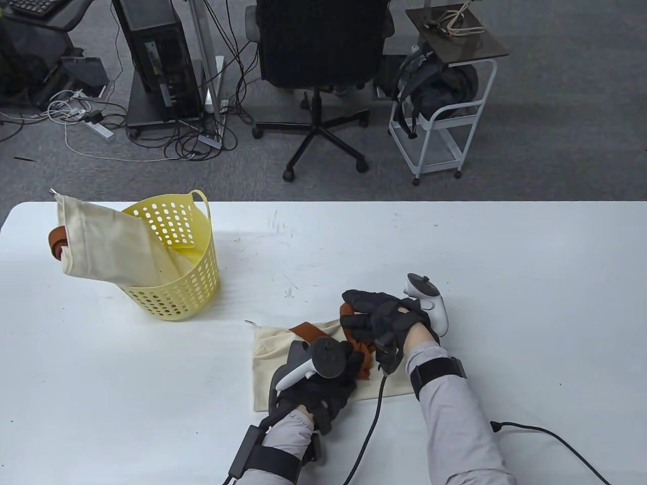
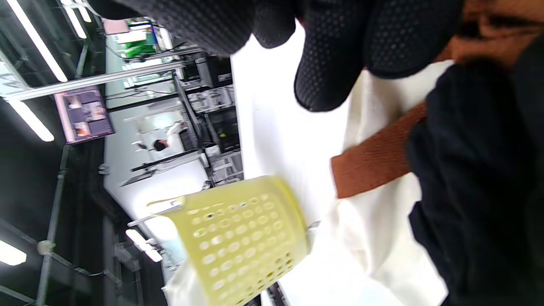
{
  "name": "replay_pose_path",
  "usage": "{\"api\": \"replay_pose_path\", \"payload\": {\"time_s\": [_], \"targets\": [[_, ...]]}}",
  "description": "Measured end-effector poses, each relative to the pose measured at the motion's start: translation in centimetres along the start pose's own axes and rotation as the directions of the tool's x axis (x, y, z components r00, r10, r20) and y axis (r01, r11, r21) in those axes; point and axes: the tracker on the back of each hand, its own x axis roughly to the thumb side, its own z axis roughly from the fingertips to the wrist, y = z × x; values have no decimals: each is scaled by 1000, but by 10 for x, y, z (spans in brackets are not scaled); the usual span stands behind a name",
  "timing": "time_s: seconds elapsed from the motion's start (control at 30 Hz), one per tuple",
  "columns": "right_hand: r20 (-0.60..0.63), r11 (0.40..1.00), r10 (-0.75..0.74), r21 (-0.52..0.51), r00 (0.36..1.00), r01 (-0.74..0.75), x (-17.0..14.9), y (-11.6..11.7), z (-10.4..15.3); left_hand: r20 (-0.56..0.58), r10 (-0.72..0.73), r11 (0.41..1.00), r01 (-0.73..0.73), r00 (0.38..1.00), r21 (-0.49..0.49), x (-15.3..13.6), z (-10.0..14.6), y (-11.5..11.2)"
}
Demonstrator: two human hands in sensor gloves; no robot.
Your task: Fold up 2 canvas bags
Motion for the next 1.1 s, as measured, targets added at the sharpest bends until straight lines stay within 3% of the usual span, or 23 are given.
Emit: {"api": "replay_pose_path", "payload": {"time_s": [0.1,0.2,0.37,0.5,0.7,0.77,0.83,0.9,1.03,1.1], "targets": [[48,1000,15,10,999,-16,10,-6,25,-1,4,1000,-4,1000,1,0,0,0],[22,992,110,64,994,-111,12,-12,55,-2,1,1000,-1,1000,0,0,0,0],[-45,967,250,69,967,-247,-7,-14,84,-4,-2,1000,2,1000,-3,1,-1,0],[-133,934,358,34,924,-356,-23,-15,82,-2,-13,1000,13,1000,-1,1,-1,-1],[-280,801,569,-22,773,-598,-23,-2,65,-2,-16,1000,16,1000,-2,2,-1,-1],[-343,714,642,-60,686,-698,-19,3,59,-1,-11,1000,11,1000,-4,1,-1,-2],[-372,579,727,-118,577,-806,-14,11,54,1,-10,1000,10,1000,-4,2,-1,-2],[-391,394,806,-206,444,-896,-11,22,52,2,-14,1000,14,1000,-4,2,-1,-2],[-347,64,923,-282,164,-957,-16,44,52,4,-19,1000,19,1000,0,2,-1,-2],[-330,-29,942,-275,66,-961,-19,54,55,5,-19,1000,19,1000,0,2,-1,-2]]}}
